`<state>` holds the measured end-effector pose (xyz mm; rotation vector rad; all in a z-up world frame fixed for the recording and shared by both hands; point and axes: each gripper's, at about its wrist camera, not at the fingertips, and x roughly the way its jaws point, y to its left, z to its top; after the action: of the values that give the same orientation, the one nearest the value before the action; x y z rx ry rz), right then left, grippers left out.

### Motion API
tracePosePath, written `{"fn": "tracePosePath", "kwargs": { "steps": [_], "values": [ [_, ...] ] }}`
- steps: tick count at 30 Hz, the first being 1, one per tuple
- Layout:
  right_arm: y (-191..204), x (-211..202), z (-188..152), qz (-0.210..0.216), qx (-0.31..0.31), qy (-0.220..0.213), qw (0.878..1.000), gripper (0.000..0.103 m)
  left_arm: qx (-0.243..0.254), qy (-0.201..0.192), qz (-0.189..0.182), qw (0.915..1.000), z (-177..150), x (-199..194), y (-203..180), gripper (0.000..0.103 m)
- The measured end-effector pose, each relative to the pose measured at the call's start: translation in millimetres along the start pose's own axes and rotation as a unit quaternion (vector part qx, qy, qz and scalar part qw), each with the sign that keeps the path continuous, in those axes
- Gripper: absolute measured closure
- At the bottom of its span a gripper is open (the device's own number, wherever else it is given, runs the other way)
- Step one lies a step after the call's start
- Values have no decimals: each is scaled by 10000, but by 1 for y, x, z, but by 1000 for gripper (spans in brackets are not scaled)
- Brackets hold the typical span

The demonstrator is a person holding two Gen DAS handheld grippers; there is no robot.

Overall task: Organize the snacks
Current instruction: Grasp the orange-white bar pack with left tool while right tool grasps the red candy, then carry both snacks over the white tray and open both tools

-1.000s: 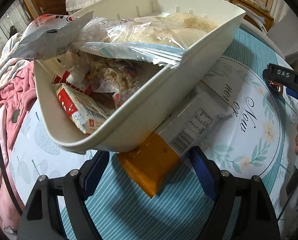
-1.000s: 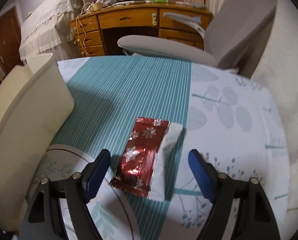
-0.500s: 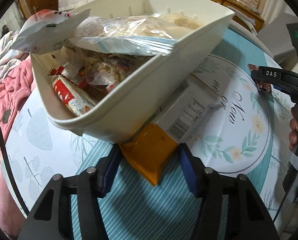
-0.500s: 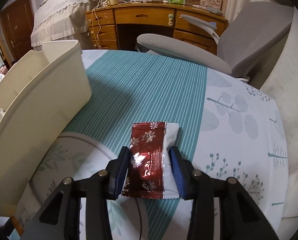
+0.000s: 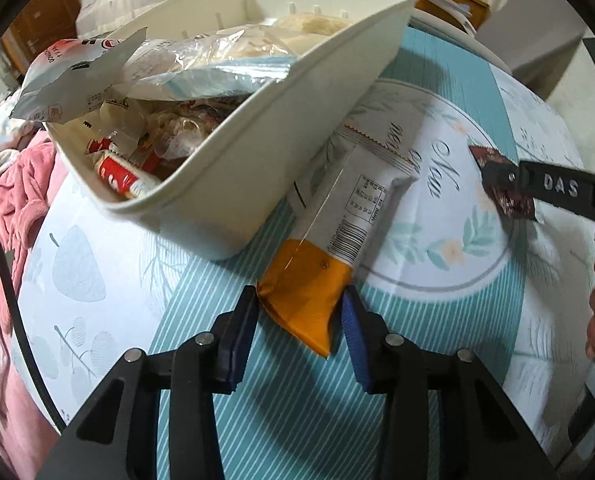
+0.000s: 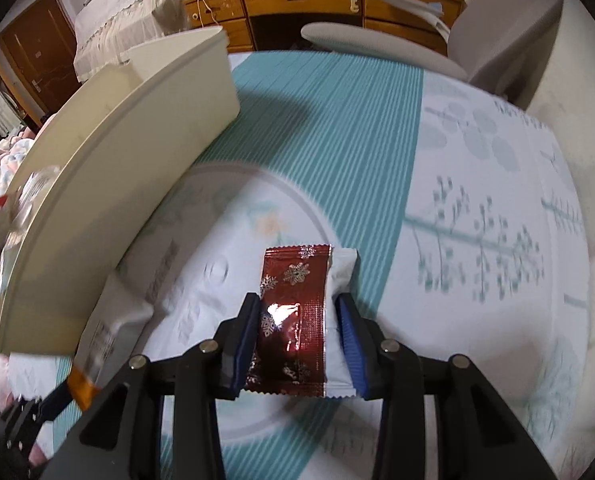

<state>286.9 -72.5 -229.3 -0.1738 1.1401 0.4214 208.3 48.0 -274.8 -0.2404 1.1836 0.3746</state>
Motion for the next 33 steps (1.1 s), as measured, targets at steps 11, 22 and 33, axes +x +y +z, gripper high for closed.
{"fn": "tracePosePath", "kwargs": {
  "steps": [11, 22, 33],
  "values": [
    [9, -39, -61, 192, 135, 326, 9992, 64, 718, -224, -410, 9963, -14, -46, 7, 64],
    [29, -78, -98, 406, 364, 339, 9979, 64, 1076, -743, -1095, 9853, 6, -108, 22, 64],
    [61, -121, -78, 344, 893, -333, 9949, 64, 1246, -1252, -1504, 9727, 63, -159, 70, 64]
  ]
}}
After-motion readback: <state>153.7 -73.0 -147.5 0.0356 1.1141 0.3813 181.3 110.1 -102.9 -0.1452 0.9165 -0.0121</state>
